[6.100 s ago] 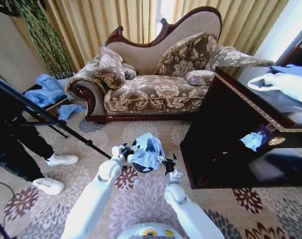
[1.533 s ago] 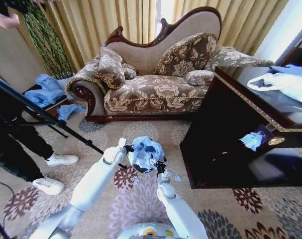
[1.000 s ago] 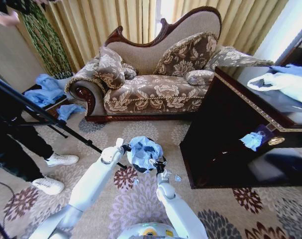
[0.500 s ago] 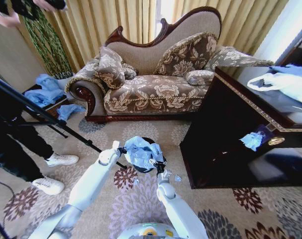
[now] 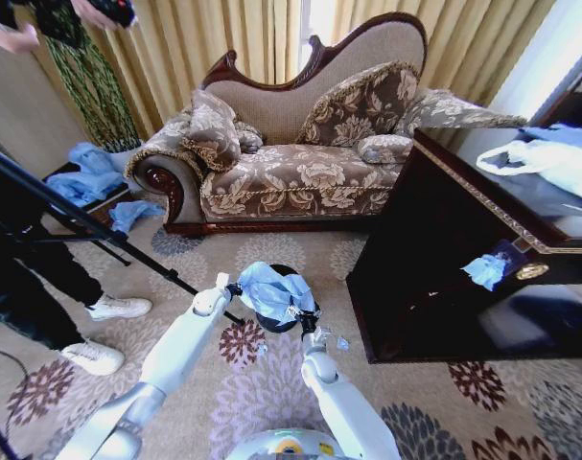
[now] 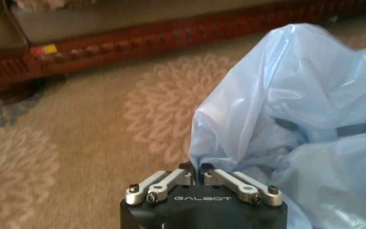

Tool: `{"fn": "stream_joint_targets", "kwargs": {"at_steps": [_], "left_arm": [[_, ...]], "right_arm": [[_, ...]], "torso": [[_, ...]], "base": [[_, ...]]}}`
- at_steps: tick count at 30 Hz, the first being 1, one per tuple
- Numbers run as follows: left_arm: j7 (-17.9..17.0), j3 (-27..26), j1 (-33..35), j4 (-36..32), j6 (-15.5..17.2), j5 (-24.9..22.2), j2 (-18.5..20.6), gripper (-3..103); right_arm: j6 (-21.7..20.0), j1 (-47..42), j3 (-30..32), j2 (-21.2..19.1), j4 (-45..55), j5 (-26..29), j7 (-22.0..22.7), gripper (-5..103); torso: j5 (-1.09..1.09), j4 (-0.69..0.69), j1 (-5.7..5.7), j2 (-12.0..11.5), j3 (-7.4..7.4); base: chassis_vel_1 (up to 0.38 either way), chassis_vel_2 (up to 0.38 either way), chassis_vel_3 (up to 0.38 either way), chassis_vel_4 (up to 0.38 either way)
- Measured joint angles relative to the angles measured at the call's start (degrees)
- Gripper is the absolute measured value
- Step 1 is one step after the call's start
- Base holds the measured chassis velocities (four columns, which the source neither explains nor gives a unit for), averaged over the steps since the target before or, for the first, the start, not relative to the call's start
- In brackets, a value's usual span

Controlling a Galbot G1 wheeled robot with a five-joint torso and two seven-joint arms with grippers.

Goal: Place a garbage bag over the trash bin.

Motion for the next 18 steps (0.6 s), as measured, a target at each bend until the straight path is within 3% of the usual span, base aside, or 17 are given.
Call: {"fn": "stream_joint_targets", "kwargs": {"at_steps": [1,4,10,18], "left_arm": [[0.00,0.00,0.00,0.00,0.00,0.00,0.00,8],[0.47,0.09,0.65,-0.40,-2.67,0.00,0.00,24],[1.25,-1.25,3.74,-3.89,-5.86,0.17,1.41,41],[1.58,-7.46,10.84,-12.18,-10.40,2.18,4.66,74]], "right_arm": [[0.00,0.00,0.00,0.00,0.00,0.00,0.00,100],[0.00,-0.03,0.04,-0.07,0.05,0.00,-0.01,100],[-0.17,-0.14,-0.17,-0.28,0.59,0.18,0.17,100],[-0.39,0.09,-0.53,-0.41,0.88,0.68,0.44,100]], "torso": [[0.00,0.00,0.00,0.00,0.00],[-0.01,0.01,0.00,0.00,0.00],[-0.01,0.00,0.00,0.00,0.00],[0.01,0.03,0.00,0.00,0.00]], "base": [[0.000,0.000,0.000,0.000],[0.000,0.000,0.000,0.000],[0.000,0.000,0.000,0.000],[0.000,0.000,0.000,0.000]]}}
